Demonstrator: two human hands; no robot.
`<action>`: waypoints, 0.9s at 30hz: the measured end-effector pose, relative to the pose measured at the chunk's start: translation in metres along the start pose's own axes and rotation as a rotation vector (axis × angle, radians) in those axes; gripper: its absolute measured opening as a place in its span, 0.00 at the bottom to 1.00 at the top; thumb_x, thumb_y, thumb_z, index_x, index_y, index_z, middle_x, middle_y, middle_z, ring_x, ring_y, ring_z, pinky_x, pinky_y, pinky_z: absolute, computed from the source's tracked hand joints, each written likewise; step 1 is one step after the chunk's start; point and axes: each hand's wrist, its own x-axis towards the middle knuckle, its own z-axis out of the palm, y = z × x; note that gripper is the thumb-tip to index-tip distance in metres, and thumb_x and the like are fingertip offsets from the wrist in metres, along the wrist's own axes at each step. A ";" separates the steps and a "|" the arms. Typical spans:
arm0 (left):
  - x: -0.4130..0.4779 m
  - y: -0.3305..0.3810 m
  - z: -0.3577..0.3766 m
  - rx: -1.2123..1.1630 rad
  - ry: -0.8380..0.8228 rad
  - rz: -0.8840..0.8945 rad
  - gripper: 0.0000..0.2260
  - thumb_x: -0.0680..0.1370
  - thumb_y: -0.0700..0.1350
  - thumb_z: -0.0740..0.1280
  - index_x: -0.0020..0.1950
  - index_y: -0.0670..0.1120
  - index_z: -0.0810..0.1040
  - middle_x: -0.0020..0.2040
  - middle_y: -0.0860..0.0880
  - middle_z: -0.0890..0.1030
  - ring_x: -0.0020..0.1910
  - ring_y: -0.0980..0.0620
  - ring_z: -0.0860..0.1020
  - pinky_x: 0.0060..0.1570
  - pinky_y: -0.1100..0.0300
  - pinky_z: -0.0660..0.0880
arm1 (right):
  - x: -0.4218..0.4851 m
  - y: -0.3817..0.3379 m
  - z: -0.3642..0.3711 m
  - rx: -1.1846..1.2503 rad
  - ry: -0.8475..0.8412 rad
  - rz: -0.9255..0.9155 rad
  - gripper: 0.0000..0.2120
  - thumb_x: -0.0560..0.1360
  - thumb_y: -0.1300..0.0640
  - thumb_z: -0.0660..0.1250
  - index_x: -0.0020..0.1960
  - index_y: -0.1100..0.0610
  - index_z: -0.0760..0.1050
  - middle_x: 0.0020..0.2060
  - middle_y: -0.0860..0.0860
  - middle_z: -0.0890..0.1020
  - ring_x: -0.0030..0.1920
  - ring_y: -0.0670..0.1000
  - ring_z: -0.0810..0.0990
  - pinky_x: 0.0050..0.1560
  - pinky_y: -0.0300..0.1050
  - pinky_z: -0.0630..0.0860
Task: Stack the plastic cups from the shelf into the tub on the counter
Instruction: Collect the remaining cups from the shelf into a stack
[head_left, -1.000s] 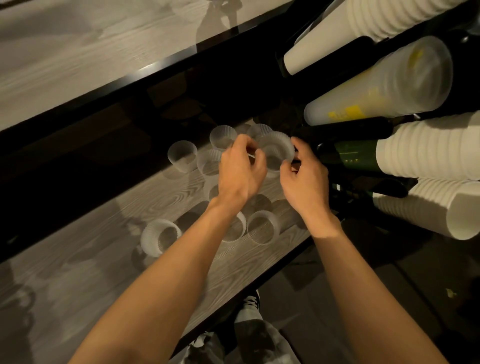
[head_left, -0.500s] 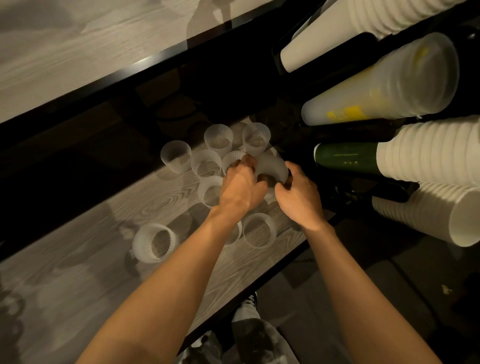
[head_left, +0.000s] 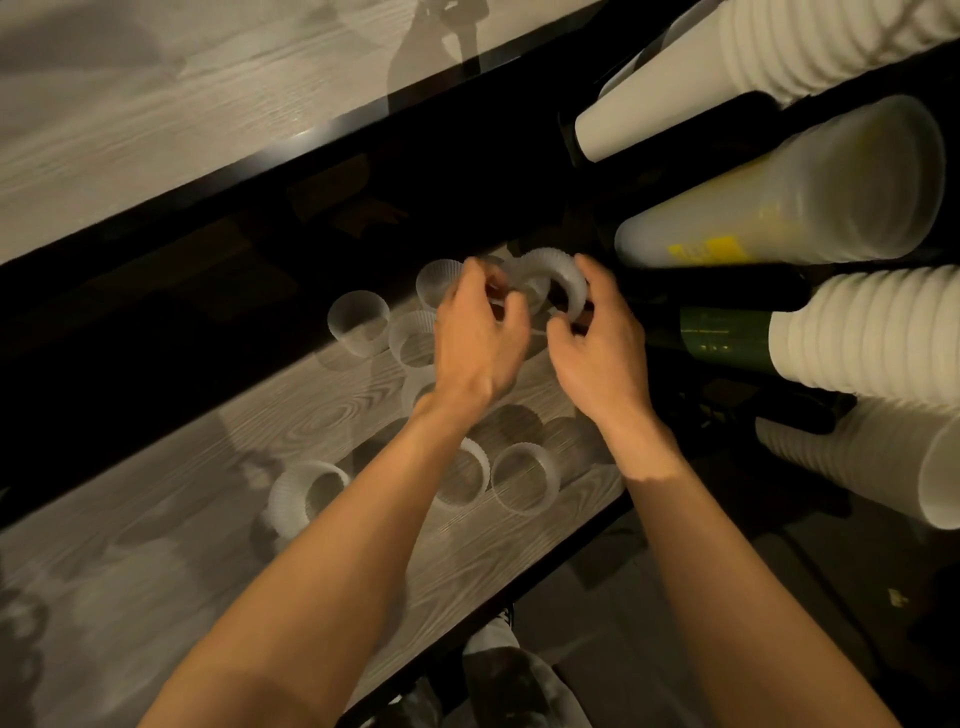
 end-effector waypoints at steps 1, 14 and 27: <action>0.004 0.000 -0.001 -0.010 0.001 0.012 0.04 0.79 0.44 0.65 0.53 0.49 0.72 0.49 0.52 0.78 0.49 0.53 0.78 0.49 0.51 0.79 | 0.004 -0.001 0.003 0.021 -0.005 -0.016 0.31 0.79 0.58 0.66 0.80 0.48 0.61 0.75 0.51 0.71 0.73 0.51 0.72 0.69 0.55 0.76; 0.030 -0.025 -0.001 0.031 -0.151 -0.111 0.12 0.81 0.44 0.66 0.63 0.46 0.69 0.52 0.55 0.75 0.48 0.56 0.76 0.42 0.66 0.73 | 0.039 0.010 0.028 0.019 -0.124 0.036 0.35 0.79 0.66 0.68 0.81 0.52 0.60 0.74 0.54 0.73 0.72 0.52 0.75 0.70 0.52 0.76; 0.045 -0.031 0.001 0.068 -0.215 -0.168 0.15 0.80 0.44 0.66 0.66 0.45 0.69 0.52 0.49 0.78 0.50 0.47 0.80 0.41 0.59 0.77 | 0.049 0.008 0.037 -0.086 -0.158 0.093 0.33 0.79 0.58 0.68 0.81 0.52 0.61 0.72 0.56 0.74 0.71 0.57 0.76 0.69 0.54 0.75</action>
